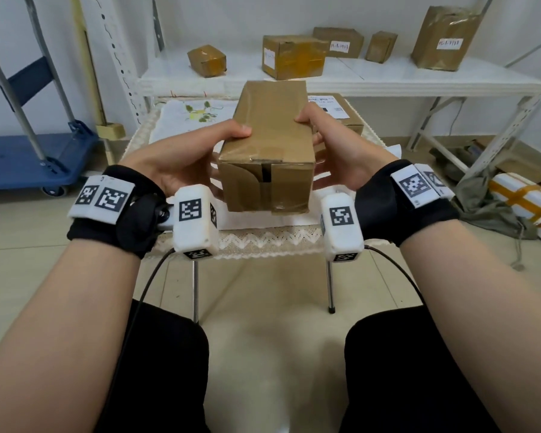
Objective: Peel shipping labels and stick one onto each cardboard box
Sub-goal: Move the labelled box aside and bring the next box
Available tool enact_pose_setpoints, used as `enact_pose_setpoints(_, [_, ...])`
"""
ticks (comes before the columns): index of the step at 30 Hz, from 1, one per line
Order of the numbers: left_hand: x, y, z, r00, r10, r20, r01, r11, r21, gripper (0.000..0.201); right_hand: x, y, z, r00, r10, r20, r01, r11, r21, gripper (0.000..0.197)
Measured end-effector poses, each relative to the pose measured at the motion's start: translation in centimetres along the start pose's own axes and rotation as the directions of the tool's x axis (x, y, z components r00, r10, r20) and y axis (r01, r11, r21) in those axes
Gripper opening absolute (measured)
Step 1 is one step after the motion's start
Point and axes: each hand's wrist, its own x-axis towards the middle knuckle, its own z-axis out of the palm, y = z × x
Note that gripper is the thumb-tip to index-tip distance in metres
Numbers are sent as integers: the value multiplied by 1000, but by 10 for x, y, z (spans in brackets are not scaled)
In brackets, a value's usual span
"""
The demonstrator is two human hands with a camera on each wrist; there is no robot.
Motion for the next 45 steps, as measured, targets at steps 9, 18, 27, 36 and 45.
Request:
enact_pose_setpoints(9, [0, -10, -11, 994, -58, 95, 46, 992, 121, 94, -16, 12, -15, 992, 1, 128, 9, 997, -78, 44])
enact_pose_setpoints(18, [6, -17, -6, 989, -122, 79, 102, 969, 226, 79, -14, 24, -6, 987, 71, 145, -58, 994, -93, 49])
enact_pose_setpoints(27, [21, -20, 0, 990, -46, -134, 71, 980, 184, 44, -1, 28, 5, 998, 17, 61, -15, 999, -46, 38])
enact_pose_setpoints(36, [33, -12, 6, 958, 43, -284, 0, 989, 149, 36, 1, 25, 4, 996, -79, -31, 77, 995, -67, 25])
enact_pose_setpoints(45, [35, 17, 23, 824, 311, -474, -468, 845, -259, 15, -20, 17, -50, 846, -232, -480, 304, 950, 76, 20])
